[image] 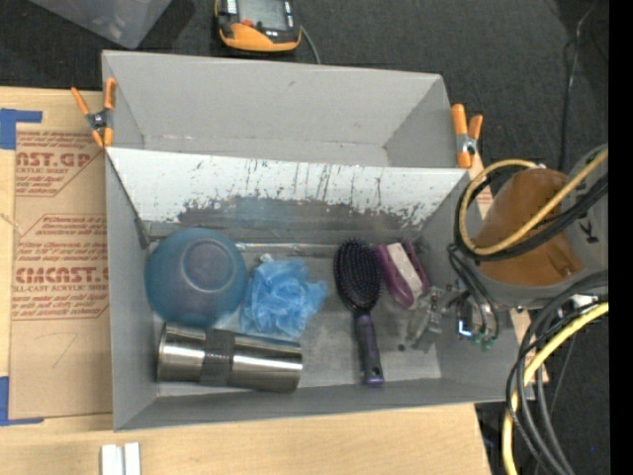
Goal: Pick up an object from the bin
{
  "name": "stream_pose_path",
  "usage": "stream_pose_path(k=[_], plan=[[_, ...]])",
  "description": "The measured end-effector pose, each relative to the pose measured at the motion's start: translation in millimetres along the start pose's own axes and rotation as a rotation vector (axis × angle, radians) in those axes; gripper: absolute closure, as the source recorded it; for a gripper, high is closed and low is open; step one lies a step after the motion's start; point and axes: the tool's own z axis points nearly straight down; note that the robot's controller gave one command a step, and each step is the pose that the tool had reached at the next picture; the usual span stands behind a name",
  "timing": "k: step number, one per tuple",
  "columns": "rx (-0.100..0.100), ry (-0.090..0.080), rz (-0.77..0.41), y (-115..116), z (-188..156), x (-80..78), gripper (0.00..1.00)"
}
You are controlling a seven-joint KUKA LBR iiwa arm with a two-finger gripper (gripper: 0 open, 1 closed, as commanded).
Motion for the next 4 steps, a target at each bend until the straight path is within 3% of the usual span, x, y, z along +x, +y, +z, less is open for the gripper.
stream_pose_path(k=[1, 2, 3, 4], plan=[[-0.001, -0.006, -0.091, 3.9, -3.8, 4.8, 1.0], [-0.002, -0.001, -0.032, -18.7, 4.2, -4.3, 1.0], [-0.001, -0.006, -0.175, -19.7, -16.2, -1.8, 1.0], [-0.002, -0.003, 0.088, -3.8, -32.6, 3.8, 1.0]])
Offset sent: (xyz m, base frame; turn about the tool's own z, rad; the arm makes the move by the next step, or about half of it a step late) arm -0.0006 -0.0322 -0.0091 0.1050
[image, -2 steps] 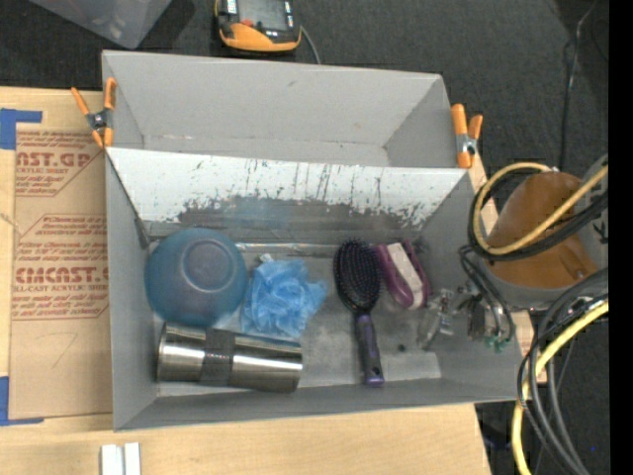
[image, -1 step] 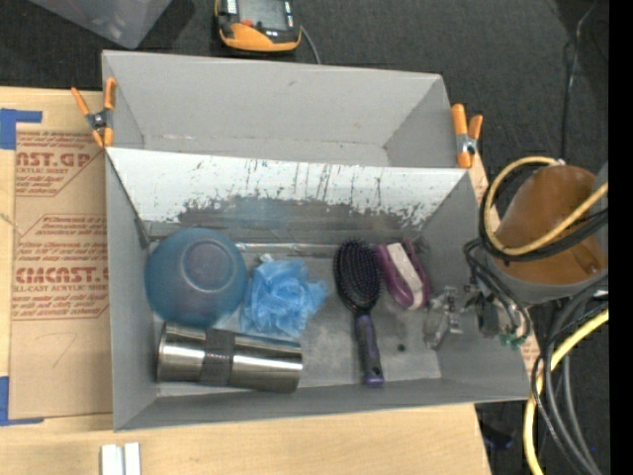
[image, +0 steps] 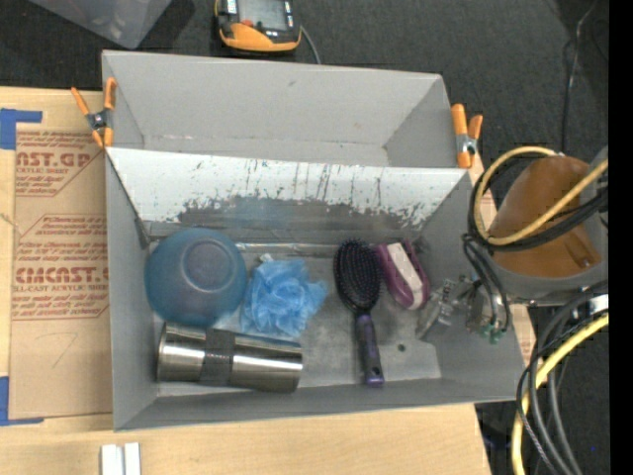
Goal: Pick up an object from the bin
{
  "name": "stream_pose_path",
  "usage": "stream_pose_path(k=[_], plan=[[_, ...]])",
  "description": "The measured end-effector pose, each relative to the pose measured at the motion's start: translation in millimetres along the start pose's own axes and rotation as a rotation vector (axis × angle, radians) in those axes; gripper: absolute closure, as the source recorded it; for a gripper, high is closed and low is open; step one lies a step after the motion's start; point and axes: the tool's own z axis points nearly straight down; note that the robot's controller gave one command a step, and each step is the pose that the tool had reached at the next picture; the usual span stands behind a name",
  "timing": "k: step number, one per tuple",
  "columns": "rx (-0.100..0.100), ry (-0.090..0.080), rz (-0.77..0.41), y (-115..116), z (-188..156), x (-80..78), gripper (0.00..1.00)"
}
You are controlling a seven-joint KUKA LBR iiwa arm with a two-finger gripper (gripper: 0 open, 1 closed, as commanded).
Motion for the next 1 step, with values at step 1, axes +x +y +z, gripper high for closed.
stream_pose_path(k=[1], plan=[[0.001, -0.001, -0.185, -24.2, 18.6, -8.8, 1.0]])
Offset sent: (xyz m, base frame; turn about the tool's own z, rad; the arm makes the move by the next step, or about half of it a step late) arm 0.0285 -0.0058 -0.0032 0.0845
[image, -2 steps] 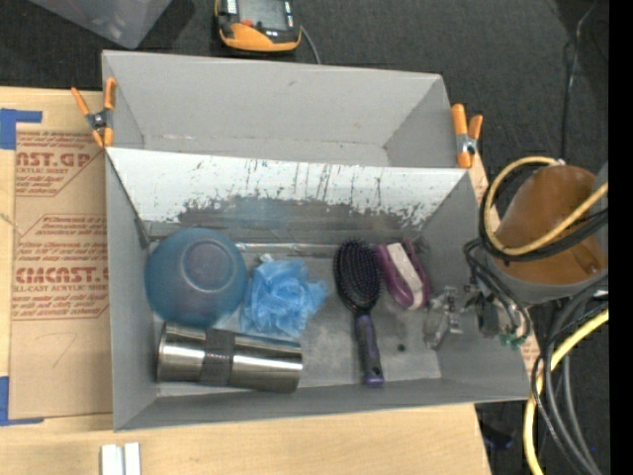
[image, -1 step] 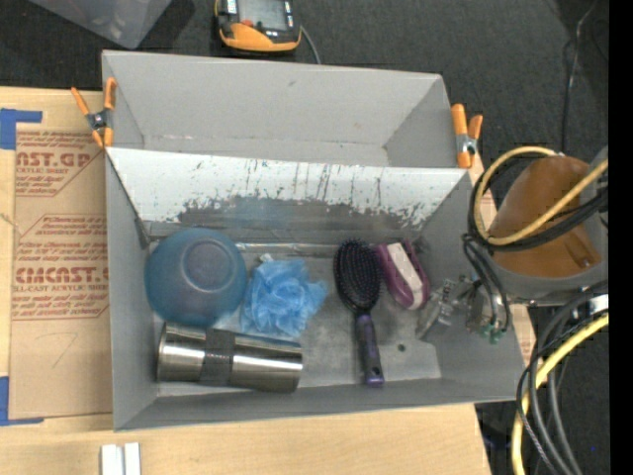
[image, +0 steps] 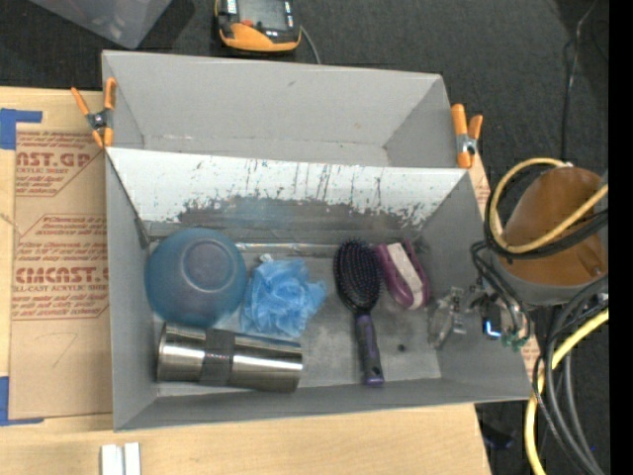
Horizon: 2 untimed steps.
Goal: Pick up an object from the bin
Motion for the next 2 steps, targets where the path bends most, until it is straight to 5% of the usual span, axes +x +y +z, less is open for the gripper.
stream_pose_path(k=[1, 2], plan=[[-0.003, 0.0, 0.214, 19.0, -10.7, -18.9, 1.0], [0.001, 0.001, 0.087, 43.1, -15.4, -7.5, 1.0]])
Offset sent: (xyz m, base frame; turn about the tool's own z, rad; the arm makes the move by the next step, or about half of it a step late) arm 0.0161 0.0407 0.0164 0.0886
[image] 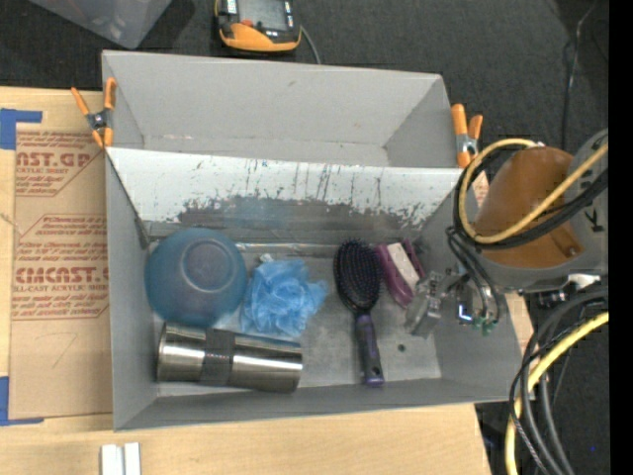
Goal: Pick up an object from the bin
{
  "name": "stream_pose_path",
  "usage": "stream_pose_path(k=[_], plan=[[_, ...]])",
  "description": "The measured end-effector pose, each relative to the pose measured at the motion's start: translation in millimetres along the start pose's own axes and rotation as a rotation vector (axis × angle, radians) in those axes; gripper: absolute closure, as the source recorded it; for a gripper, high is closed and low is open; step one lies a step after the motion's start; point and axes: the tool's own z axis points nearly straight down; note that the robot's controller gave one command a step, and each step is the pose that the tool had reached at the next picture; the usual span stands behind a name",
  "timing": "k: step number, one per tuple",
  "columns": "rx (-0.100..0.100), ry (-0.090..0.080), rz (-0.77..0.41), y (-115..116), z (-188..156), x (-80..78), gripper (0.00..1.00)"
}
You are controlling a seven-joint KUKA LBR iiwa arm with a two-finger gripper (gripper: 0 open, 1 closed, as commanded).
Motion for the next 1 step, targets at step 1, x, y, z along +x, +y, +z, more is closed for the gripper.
stream_pose_path(k=[1], plan=[[-0.004, -0.006, 0.218, -25.3, 16.4, -42.1, 1.0]])
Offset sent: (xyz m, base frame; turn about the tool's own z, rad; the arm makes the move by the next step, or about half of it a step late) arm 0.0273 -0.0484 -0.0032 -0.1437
